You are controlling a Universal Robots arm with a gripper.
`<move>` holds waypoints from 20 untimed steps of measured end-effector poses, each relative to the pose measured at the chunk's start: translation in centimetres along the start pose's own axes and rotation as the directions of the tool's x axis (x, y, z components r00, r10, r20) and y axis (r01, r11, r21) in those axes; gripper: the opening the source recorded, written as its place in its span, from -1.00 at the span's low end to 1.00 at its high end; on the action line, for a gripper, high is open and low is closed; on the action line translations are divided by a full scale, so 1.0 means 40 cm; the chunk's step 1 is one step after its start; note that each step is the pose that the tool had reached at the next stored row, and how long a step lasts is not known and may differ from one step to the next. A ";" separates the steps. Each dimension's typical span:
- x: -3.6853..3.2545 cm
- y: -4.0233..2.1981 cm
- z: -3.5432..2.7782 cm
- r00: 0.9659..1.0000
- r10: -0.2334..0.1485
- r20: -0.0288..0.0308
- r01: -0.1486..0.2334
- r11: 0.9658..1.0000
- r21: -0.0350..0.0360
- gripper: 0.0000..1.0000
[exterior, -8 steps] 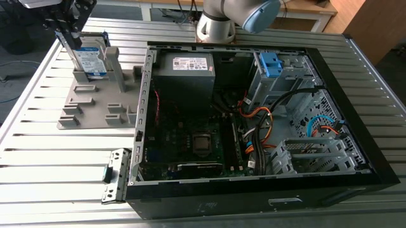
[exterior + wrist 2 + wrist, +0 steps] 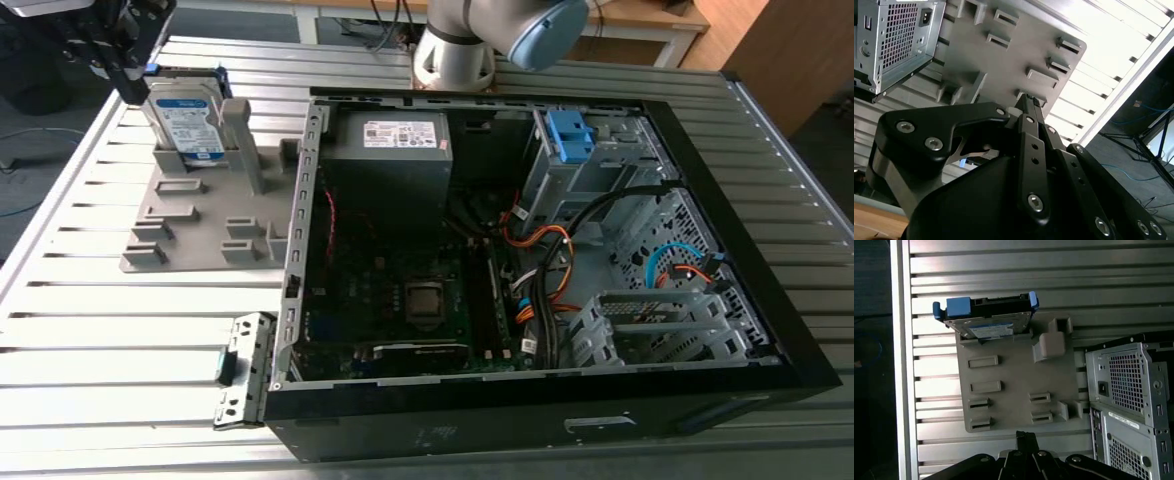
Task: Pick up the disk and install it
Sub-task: 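Reach for the disk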
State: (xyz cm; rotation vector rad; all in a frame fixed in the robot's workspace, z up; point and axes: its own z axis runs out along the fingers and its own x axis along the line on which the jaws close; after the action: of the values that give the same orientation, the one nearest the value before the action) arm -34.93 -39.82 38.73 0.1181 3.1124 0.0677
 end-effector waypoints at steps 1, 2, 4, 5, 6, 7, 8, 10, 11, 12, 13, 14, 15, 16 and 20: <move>0.000 0.005 0.000 1.000 0.000 0.000 0.000 1.000 0.000 -0.79; 0.001 0.015 0.001 1.000 0.000 0.000 0.000 1.000 0.000 -0.79; 0.003 0.038 0.002 1.000 0.000 0.000 0.000 1.000 0.000 -0.79; 0.004 0.046 0.003 1.000 0.000 0.000 0.000 1.000 0.000 -0.79; 0.004 0.051 0.003 1.000 0.000 0.000 0.000 1.000 0.000 -0.79; 0.004 0.055 0.004 1.000 0.000 0.000 0.000 1.000 0.000 -0.79; 0.004 0.057 0.004 1.000 0.000 0.000 0.000 1.000 0.000 -0.79; 0.005 0.061 0.005 1.000 0.000 0.000 0.000 1.000 -0.001 -0.79; 0.005 0.062 0.006 1.000 0.000 0.000 0.000 1.000 -0.001 -0.79; 0.006 0.063 0.006 1.000 0.000 0.000 0.000 1.000 -0.002 -0.79; 0.007 0.065 0.007 1.000 0.000 0.000 0.000 1.000 -0.002 -0.79; 0.009 0.066 0.008 1.000 0.000 0.000 0.000 1.000 -0.003 -0.79; 0.011 0.066 0.009 1.000 0.000 0.000 0.000 1.000 -0.003 -0.79; 0.013 0.067 0.010 1.000 0.000 0.000 0.000 1.000 -0.003 -0.79; 0.022 0.069 0.014 1.000 0.000 0.000 0.000 1.000 -0.003 -0.79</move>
State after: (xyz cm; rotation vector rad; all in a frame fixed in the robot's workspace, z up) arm -35.58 -36.99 38.25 0.1180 3.1124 0.0724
